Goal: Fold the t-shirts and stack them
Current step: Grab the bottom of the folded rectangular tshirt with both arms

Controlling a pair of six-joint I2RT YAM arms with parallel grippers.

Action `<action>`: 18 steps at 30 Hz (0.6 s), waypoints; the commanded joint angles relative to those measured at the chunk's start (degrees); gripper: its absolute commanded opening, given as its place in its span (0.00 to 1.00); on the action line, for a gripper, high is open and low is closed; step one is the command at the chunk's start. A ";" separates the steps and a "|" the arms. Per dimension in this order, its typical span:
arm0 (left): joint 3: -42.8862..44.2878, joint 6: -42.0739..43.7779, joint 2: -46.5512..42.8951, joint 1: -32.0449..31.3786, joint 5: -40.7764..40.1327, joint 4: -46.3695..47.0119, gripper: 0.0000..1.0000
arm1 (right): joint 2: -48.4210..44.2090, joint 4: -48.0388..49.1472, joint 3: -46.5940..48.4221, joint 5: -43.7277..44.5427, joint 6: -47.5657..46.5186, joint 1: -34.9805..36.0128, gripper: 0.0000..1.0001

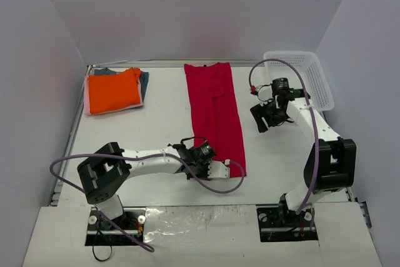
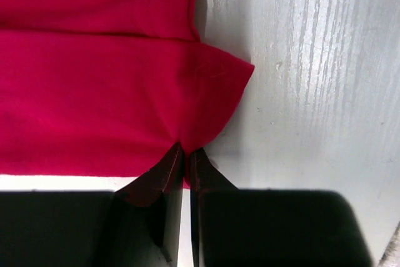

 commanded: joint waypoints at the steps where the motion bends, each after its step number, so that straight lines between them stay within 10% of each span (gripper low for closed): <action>1: -0.20 -0.67 1.95 -0.12 0.34 -1.67 0.02 | -1.57 -1.98 -1.55 1.12 -0.95 0.44 0.63; 11: 3.40 0.73 0.02 3.39 10.52 -10.17 0.02 | -11.59 -4.00 -4.72 -5.11 -7.10 0.61 0.84; 18: 6.30 2.68 -1.48 8.23 21.43 -15.73 0.02 | -20.82 -5.41 -6.83 -8.27 -14.22 0.52 0.72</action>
